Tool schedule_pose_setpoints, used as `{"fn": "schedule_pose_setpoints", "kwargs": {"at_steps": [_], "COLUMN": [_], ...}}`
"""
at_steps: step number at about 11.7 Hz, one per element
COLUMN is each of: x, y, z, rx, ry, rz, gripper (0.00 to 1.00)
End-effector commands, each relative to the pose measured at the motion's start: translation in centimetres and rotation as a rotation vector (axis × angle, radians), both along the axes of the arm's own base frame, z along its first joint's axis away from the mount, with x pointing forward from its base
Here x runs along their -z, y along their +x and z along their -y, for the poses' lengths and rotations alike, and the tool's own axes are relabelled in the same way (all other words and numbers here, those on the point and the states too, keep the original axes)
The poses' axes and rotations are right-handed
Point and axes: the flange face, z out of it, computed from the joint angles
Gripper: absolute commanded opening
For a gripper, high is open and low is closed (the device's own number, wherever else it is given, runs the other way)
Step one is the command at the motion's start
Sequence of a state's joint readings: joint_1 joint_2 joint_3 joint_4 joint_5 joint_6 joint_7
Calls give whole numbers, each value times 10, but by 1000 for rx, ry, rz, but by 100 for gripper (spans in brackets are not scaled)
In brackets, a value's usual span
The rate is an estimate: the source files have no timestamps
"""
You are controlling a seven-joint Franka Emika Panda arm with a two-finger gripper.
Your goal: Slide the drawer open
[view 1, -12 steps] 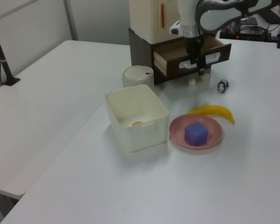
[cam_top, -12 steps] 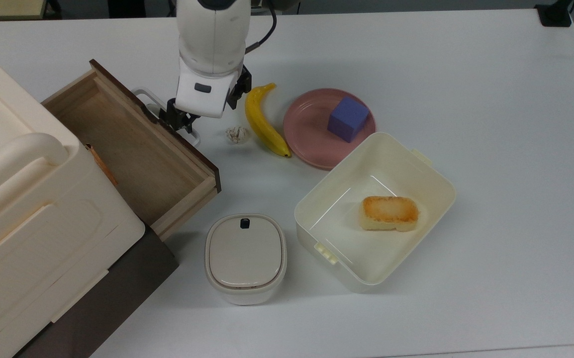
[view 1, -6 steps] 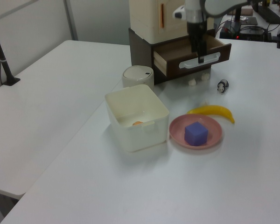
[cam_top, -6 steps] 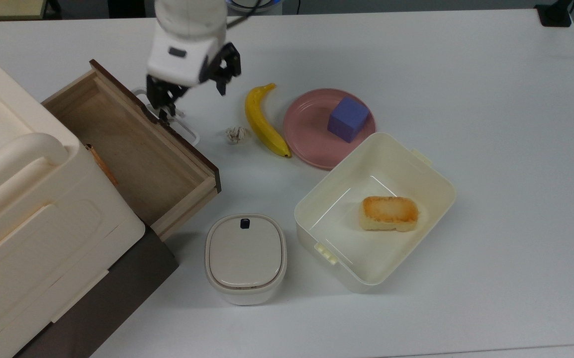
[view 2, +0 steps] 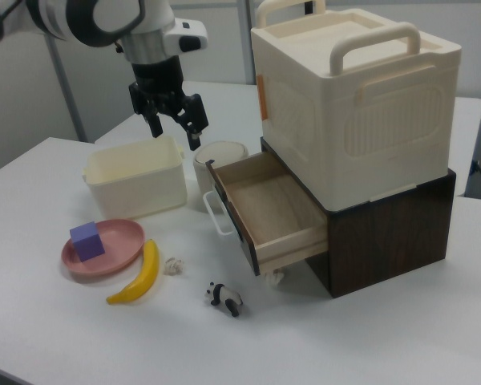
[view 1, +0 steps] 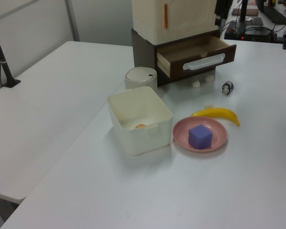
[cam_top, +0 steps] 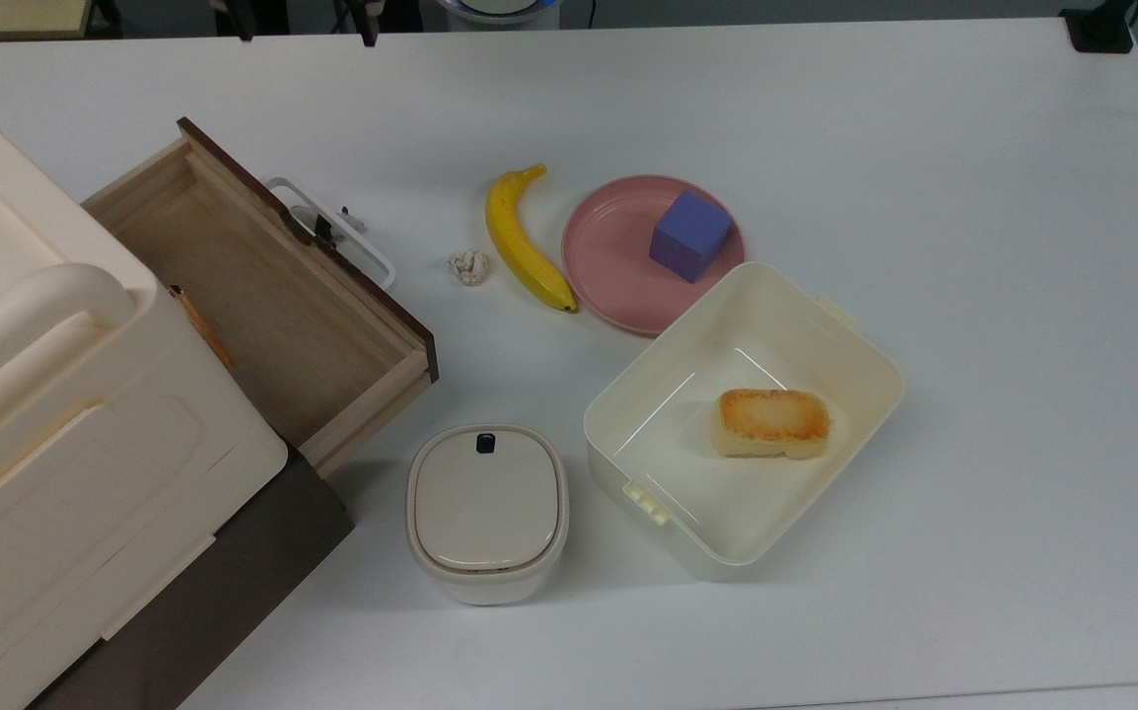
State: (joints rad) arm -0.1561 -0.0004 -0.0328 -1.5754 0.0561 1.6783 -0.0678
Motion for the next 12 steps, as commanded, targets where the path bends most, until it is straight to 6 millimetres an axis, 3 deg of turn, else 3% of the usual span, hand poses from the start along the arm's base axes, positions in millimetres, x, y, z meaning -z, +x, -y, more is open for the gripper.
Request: {"fn": "schedule_pose_setpoints", "kwargs": {"at_steps": [1, 8, 12], "x": [1, 10, 17], "y": [-3, 1, 5], "z": [-10, -25, -21], "rx": [146, 128, 113], "ry": [34, 31, 21], "rz": [-20, -47, -60], "gripper": [100, 100, 100]}}
